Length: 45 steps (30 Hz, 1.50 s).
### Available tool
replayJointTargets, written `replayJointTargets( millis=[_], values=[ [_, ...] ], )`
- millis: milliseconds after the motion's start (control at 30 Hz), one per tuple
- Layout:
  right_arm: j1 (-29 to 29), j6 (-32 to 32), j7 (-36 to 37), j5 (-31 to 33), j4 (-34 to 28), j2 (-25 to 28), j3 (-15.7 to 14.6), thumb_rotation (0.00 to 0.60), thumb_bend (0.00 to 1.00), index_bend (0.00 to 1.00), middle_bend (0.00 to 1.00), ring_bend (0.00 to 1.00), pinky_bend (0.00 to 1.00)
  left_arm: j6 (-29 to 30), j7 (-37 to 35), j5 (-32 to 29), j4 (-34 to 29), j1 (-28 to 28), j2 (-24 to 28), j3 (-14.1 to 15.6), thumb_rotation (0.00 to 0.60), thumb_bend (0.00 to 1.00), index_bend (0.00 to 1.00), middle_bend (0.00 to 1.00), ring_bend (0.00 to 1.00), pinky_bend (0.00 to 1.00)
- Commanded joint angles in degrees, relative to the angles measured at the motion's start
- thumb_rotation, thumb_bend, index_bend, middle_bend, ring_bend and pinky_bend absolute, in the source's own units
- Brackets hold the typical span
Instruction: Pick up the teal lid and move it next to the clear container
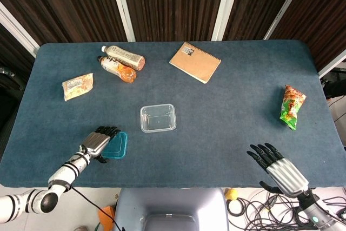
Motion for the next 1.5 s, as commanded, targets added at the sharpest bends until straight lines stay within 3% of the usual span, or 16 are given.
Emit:
replayJointTargets(
  millis=[33,900,1000,1100,1267,1367,1500],
  values=[
    [0.1,-0.2,0.4,0.0,-0.1,0.1,0.0,0.600,0.20,0.00,0.00,0.00,0.00,-0.2,-0.3,0.0,0.5,-0.1,-0.3,0.4,0.600,0.20,0.00,0.00,0.00,0.00],
    [-0.2,-0.9,2.1,-0.2,-0.2,1.0,0.2,0.600,0.20,0.00,0.00,0.00,0.00,-1.0,-2.2,-0.5,4.0,-0.7,-1.9,2.0,0.600,0.20,0.00,0.01,0.00,0.00],
    [-0.2,-0.9,2.5,-0.2,0.0,1.0,0.3,0.600,0.20,0.00,0.00,0.00,0.00,-0.9,-2.5,-0.1,4.7,-0.5,-2.4,2.3,0.600,0.20,0.00,0.11,0.00,0.00],
    [-0.3,-0.9,2.7,-0.2,0.1,1.0,0.2,0.600,0.20,0.00,0.00,0.00,0.00,-0.4,-3.0,1.0,5.7,0.0,-3.0,2.5,0.600,0.20,0.00,0.30,0.04,0.00],
    [-0.3,-1.3,2.5,0.0,0.1,1.0,0.3,0.600,0.20,0.00,0.00,0.00,0.00,1.3,-4.2,4.5,7.0,1.0,-3.9,2.5,0.600,0.20,0.03,0.68,0.30,0.00],
    [-0.3,-1.5,2.4,0.1,-0.1,1.0,0.4,0.600,0.20,0.00,0.00,0.00,0.00,2.2,-5.3,7.2,7.2,1.7,-3.8,2.5,0.600,0.20,0.14,0.84,0.46,0.00],
    [-0.3,-1.8,2.0,0.2,-0.4,0.8,0.4,0.600,0.20,0.00,0.00,0.00,0.00,2.5,-5.9,9.2,7.0,2.3,-3.4,2.9,0.600,0.21,0.24,0.94,0.58,0.00]
  ],
)
